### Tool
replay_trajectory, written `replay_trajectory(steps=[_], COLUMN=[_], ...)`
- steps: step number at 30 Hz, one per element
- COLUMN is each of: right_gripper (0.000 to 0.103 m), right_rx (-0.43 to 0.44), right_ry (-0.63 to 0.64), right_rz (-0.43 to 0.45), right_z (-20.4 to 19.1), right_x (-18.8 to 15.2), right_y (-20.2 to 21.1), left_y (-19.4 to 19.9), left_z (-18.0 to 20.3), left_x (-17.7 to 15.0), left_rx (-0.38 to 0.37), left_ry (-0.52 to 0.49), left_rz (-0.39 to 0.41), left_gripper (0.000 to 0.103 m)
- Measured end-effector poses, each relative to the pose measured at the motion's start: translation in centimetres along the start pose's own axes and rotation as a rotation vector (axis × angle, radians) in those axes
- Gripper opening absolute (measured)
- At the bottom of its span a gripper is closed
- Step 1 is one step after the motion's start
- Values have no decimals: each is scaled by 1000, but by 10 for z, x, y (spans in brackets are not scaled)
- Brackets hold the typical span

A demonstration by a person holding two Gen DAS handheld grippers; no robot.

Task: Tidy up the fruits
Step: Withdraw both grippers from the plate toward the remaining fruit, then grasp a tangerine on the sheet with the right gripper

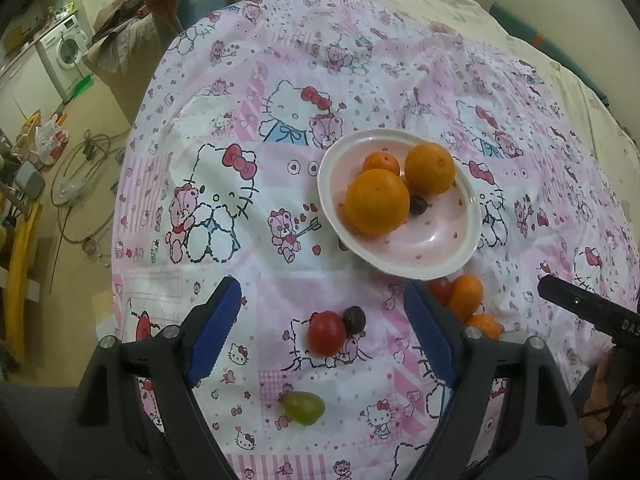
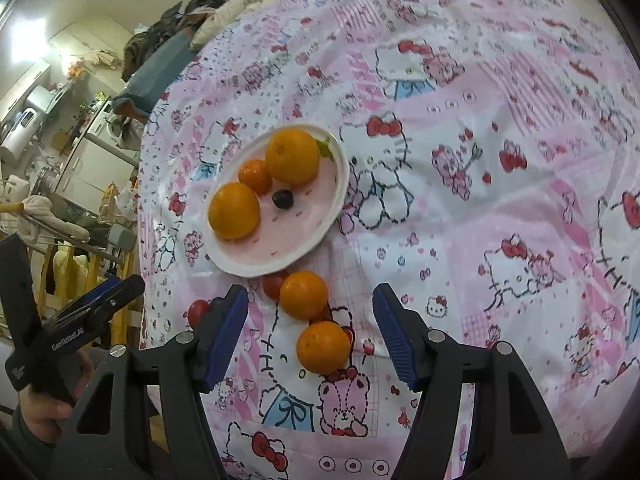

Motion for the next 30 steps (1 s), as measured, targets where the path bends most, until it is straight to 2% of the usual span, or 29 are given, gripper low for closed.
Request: replay_trajectory(steps=[14, 17, 23, 26, 30], right_gripper=[68, 76, 77, 77, 76], right_rx=[15, 29, 49, 19, -78], right_ry=[-82, -98, -112, -60, 61], right_rz=[-67, -80, -158, -250, -302], right_z=[14, 15, 12, 5, -2], right_x=[-8, -10, -19, -36, -49], right_y=[-18, -22, -42, -60, -75], left_y=[-5, -4, -6, -7, -8], left_z=[-2, -4, -9, -10, -9], left_x=[-2, 0, 0, -1, -3], left_rx=[-4, -10, -20, -27, -34], left_ry=[23, 40, 76, 89, 92], left_rz=[-15, -15, -36, -48, -62], left_gripper=[81, 81, 81, 81, 81])
Point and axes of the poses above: each gripper's, at about its wrist camera, not at the fingertips, and y roughly against the way its jaws point, z to its right, x to its top, the point moved 10 cm from there along -y, roughly the way its jaws point, and after that the axes turned 4 degrees about y, right-handed, at the moved point
